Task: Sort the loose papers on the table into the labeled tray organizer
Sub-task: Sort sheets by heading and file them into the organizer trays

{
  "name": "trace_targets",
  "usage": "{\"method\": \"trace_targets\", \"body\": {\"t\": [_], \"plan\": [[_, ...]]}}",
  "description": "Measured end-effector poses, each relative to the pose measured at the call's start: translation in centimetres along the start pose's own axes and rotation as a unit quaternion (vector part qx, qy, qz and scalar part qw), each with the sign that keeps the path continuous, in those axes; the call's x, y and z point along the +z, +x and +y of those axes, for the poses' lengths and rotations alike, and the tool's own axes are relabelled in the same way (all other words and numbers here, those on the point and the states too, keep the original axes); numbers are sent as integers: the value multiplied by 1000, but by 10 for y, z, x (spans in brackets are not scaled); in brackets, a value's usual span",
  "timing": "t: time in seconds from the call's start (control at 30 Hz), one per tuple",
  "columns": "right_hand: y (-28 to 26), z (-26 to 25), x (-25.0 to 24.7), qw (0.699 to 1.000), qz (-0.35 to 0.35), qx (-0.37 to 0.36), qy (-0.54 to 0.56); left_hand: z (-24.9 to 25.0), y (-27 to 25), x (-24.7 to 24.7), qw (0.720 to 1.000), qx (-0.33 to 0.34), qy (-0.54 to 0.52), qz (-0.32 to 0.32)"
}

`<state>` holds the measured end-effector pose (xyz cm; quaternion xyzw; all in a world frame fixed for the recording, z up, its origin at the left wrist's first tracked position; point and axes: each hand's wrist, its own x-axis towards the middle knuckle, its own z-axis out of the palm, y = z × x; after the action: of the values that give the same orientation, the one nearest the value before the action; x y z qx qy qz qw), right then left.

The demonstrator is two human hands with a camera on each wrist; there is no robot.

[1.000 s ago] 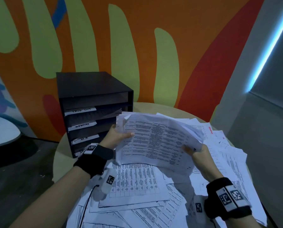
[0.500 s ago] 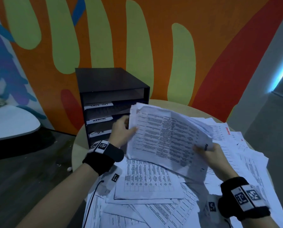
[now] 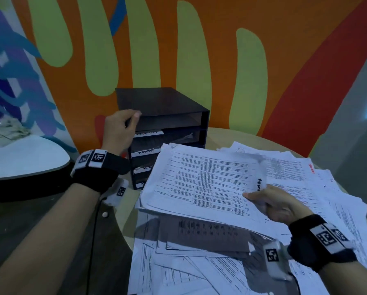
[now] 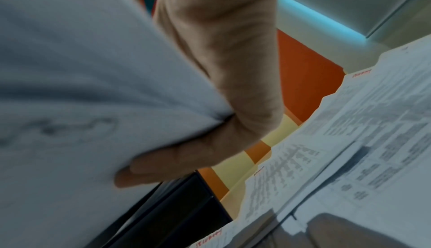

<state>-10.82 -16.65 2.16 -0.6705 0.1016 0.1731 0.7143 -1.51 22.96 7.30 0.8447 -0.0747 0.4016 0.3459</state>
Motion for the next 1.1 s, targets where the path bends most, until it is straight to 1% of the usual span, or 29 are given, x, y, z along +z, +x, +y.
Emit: {"method": "trace_targets", "body": {"t": [0.03, 0.1, 0.17, 0.2, 0.23, 0.3, 0.4, 0.5, 0.53, 0.57, 0.63, 0.73, 0.87, 0.93, 1.03, 1.1], "plan": [[9, 2, 0, 1000, -16, 6, 5, 0, 0, -2, 1000, 2, -11, -1], [19, 1, 5, 999, -6, 16, -27, 1, -1, -4, 999, 2, -40, -5], [53, 10, -9, 1000, 8, 16, -25, 3, -1, -6, 998, 1, -57, -6], [53, 6, -5, 999, 22, 30, -25, 3, -2, -7, 998, 0, -58, -8], [41, -2, 9, 998, 33, 38, -23, 4, -2, -7, 998, 0, -57, -9], [30, -14, 29, 996, 70, 42, -33, 3, -3, -6, 998, 2, -57, -9], [32, -23, 52, 992, 99, 38, 70, 1, -5, -4, 998, 8, -63, -1], [49, -24, 73, 985, 78, 32, 147, -2, -6, 2, 997, 2, -79, 13], [57, -24, 80, 982, 91, 28, 165, -4, -7, 4, 996, 0, -84, 17], [66, -24, 89, 976, 91, 22, 195, -5, -7, 6, 996, 0, -88, 22], [76, -26, 115, 972, 79, 14, 220, -7, -7, 9, 995, 4, -90, 31], [91, -29, 146, 978, 69, -5, 197, -10, -8, 11, 995, 12, -90, 34], [113, -42, 181, 987, 77, -32, 140, -14, -9, 10, 995, 20, -92, 31], [126, -46, 192, 992, 76, -13, 97, -15, -9, 11, 995, 24, -96, 34], [128, -54, 206, 998, 46, 24, 38, -16, -10, 13, 994, 30, -99, 41], [134, -58, 209, 999, 34, 21, 21, -17, -10, 15, 993, 39, -99, 48]]}}
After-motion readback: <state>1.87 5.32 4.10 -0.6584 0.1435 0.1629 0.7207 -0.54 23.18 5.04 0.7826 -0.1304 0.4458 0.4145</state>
